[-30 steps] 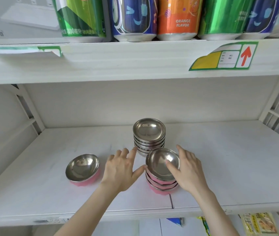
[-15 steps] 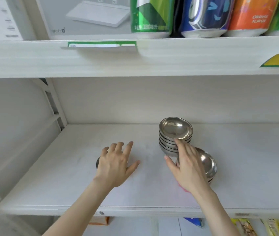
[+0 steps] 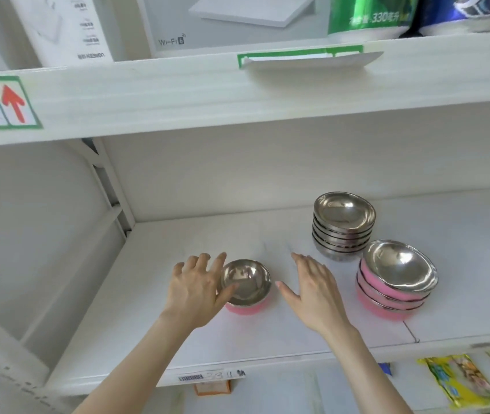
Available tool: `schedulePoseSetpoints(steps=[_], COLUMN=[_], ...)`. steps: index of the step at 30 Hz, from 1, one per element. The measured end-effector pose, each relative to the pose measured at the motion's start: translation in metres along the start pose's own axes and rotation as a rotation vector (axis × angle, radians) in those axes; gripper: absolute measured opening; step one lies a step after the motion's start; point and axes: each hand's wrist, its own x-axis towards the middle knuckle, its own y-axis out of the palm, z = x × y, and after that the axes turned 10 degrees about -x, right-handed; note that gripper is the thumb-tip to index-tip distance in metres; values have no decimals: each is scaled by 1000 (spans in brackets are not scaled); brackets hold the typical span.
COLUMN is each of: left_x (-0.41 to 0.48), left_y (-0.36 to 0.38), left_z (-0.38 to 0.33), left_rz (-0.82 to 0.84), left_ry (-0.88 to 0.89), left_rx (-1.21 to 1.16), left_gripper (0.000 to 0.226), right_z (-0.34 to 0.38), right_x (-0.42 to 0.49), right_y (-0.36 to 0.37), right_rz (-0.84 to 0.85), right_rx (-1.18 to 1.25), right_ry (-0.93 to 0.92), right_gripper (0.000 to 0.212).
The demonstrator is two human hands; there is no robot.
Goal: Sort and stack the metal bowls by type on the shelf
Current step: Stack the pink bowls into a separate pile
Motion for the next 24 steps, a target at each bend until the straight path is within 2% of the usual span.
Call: schedulePoseSetpoints(steps=[6, 9, 11, 13, 15, 17, 24], left_x=[19, 25, 26, 24, 21, 19, 8], left_y=[31, 52, 66, 78, 86, 91, 91], left_z=[33, 39, 39, 37, 36, 35, 39], left_rz=[89, 177, 243, 327, 403, 395, 348], left_ry=[-59, -107, -146, -180, -205, -210, -185], left_rx=[45, 1, -154, -459, -812, -1013, -1067], left_gripper=[92, 87, 78, 71, 64, 61, 56], right_z=[18, 25, 28, 31, 35, 38, 49], right_x=[29, 38, 40, 39, 36, 34, 20], right_y=[34, 49, 56, 62, 67, 70, 71], right_rz=[139, 252, 326, 362, 355, 326, 303], right_rx=[73, 166, 254, 315, 339, 375, 479], right_ry=[63, 107, 155, 201, 240, 274, 335], right_gripper=[73, 75, 72, 63, 55, 51, 49])
